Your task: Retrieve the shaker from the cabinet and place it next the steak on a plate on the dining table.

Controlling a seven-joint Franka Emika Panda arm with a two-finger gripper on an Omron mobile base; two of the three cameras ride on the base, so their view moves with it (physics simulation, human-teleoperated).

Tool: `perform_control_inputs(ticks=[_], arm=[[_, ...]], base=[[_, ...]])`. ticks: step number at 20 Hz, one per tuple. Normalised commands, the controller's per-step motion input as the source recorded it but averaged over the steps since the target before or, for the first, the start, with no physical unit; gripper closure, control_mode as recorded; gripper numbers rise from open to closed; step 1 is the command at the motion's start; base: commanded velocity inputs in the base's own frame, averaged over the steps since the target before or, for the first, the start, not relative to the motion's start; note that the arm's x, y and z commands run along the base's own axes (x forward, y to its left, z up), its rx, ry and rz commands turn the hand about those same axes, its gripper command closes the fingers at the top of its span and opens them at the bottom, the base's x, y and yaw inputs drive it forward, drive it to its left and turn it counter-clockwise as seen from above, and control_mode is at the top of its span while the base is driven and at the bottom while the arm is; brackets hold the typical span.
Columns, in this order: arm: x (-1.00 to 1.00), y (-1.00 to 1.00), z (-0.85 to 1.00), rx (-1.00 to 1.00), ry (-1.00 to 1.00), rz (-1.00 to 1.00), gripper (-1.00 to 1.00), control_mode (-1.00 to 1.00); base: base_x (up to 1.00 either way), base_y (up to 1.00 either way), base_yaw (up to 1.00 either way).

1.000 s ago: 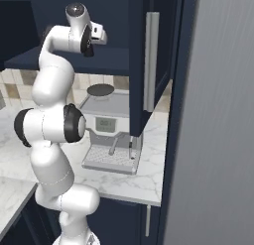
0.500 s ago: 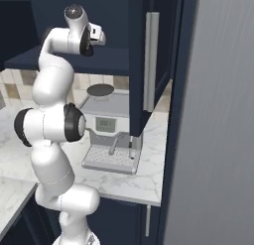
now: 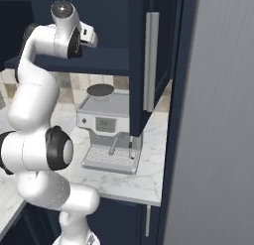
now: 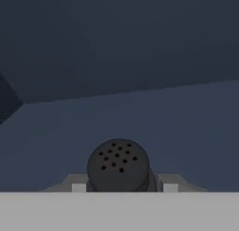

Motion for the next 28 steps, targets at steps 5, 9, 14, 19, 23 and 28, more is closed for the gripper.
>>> perform_control_inputs(ticks=[5,9,14,19,23,28], arm=[[-1.0,-0.11,0.46,0.25,-0.22,0.0,1.0,-1.0],[-1.0,-0.28,0.35,0.22,-0.21,0.0,1.0,-1.0],[-1.0,-0.33,0.06,0.09,-0.05,0.0,1.0,-1.0],[-1.0,-0.16,0.11,0.0,0.06,0.0,1.0,-1.0],[-1.0,0.0,0.06,-0.01,0.06,0.0,1.0,-1.0],[-1.0,-0.12,-0.69,-0.16,-0.03,-0.05,1.0,-1.0]], base=[[0.0,0.0,0.0],[0.0,0.0,0.0],[0.0,0.0,0.0],[0.0,0.0,0.0],[0.0,0.0,0.0],[0.0,0.0,0.0]])
